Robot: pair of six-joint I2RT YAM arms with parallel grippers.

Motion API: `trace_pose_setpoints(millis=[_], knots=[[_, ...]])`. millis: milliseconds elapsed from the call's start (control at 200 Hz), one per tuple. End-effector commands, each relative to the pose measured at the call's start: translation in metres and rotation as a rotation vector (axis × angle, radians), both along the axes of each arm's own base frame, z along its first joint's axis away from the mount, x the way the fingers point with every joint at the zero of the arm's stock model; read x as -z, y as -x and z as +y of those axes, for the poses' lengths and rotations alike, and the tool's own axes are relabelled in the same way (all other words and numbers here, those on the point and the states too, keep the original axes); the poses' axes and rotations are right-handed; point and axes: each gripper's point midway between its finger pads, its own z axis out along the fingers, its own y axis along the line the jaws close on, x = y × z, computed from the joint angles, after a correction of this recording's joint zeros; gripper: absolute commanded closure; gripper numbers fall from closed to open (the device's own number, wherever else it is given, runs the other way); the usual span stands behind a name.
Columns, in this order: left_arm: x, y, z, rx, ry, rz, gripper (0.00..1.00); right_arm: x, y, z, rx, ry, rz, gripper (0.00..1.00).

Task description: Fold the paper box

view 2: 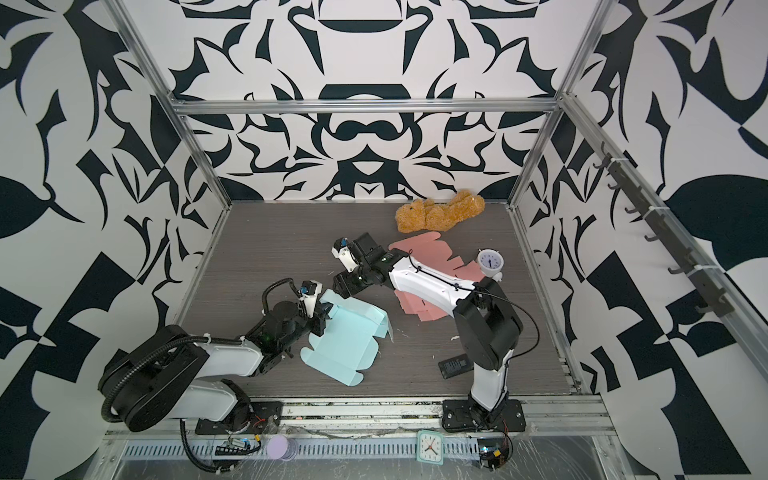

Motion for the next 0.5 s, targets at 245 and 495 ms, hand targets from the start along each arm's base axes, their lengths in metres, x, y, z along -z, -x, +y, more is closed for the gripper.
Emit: trace_pose_setpoints(millis=[245, 495], knots=[[-0.005, -0.012, -0.002, -0.031, -0.032, -0.031, 0.87, 0.012, 0.018, 0.016, -0.051, -0.116, 0.148, 0.35], [0.002, -0.018, 0.003, -0.082, -0.070, -0.018, 0.83, 0.031, 0.029, 0.009, -0.043, -0.100, 0.199, 0.41]])
